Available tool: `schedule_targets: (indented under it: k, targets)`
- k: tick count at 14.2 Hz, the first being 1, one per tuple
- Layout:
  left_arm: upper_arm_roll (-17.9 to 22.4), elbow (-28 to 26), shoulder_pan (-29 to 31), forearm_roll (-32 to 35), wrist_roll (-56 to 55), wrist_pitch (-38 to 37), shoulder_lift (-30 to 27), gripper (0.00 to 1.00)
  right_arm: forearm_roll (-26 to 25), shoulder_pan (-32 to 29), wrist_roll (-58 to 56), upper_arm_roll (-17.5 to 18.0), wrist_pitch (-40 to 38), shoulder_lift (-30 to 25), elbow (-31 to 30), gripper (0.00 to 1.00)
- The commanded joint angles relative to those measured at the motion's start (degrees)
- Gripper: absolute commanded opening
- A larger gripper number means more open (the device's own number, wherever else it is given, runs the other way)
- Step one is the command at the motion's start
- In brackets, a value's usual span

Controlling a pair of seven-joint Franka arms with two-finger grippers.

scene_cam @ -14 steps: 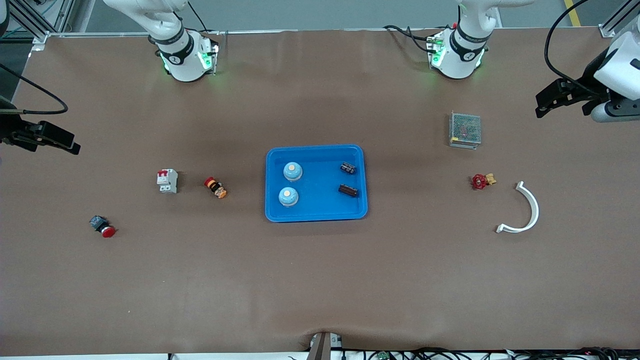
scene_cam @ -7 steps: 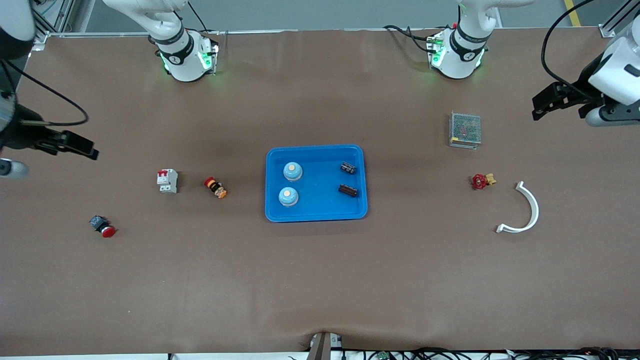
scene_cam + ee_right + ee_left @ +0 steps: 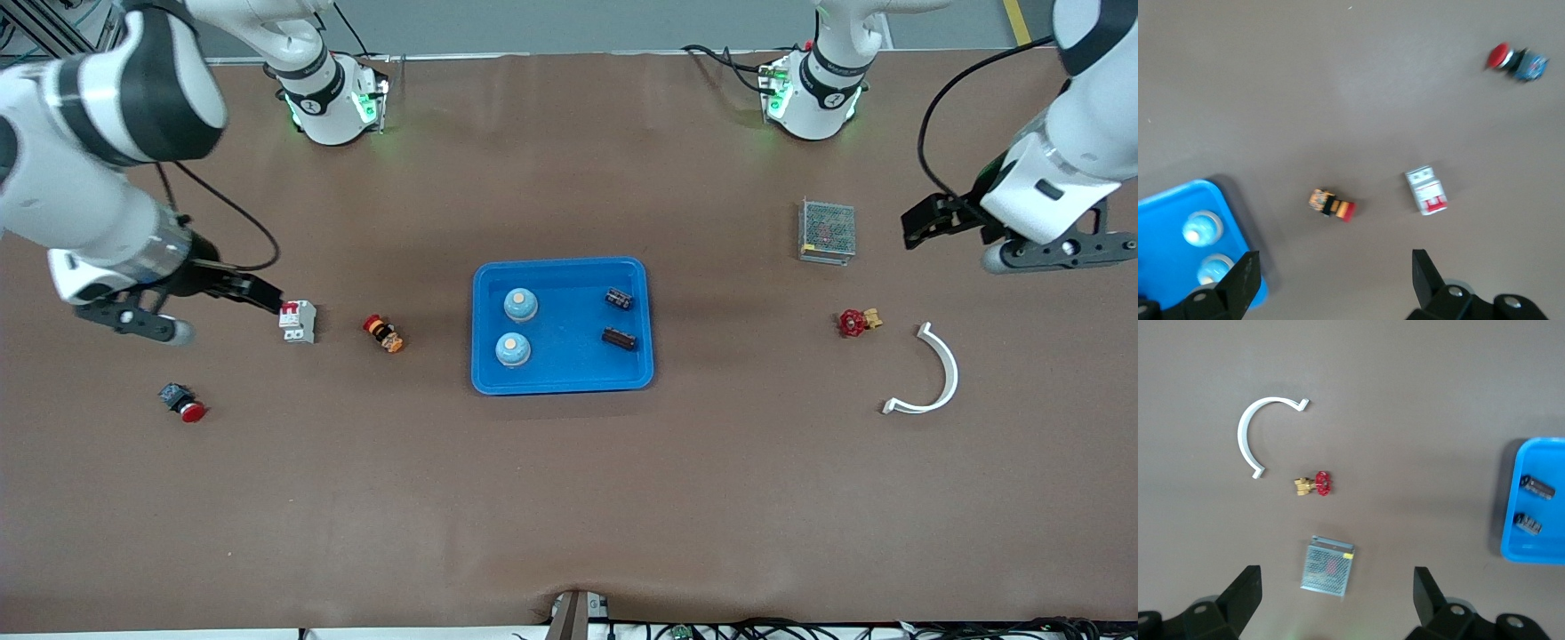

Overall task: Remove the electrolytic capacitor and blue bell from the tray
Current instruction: 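Reach the right gripper to a blue bell while the left gripper reaches a capacitor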

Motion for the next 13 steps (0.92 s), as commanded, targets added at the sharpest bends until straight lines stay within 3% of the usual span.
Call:
schedule_targets:
  k: [1,3,5,9,11,13]
  targets:
    - [-3.0,-4.1,-0.3,0.2,-8.5,4.4,0.3,1.00,0.7,3.5,10.2,-0.5,5.9,-1.2,-5.2,1.00]
    - [-6.2,-7.2,-0.3,0.2,-16.7,9.5,1.1,1.00,0.6,6.1,21.8,-0.5,9.0,0.9,-5.9,1.00]
    - [-9.9,-10.2,-0.4,0.2,-25.6,14.6,2.3,1.00,0.5,8.7,25.6,-0.5,11.4,3.3,-6.0,1.00]
    - [-16.1,-10.3,-0.7,0.9,-43.8,21.9,9.3,1.00,-0.5,15.4,48.9,-0.5,19.7,9.3,-6.1,1.00]
    - [-16.5,-10.3,-3.2,1.1,-49.9,26.0,12.5,1.00,-0.6,16.9,52.3,-0.5,23.8,12.6,-6.1,1.00]
    - [-16.6,-10.1,-5.6,4.1,-57.3,29.8,16.2,0.91,-0.7,19.3,56.5,-0.6,26.3,15.6,-5.8,1.00]
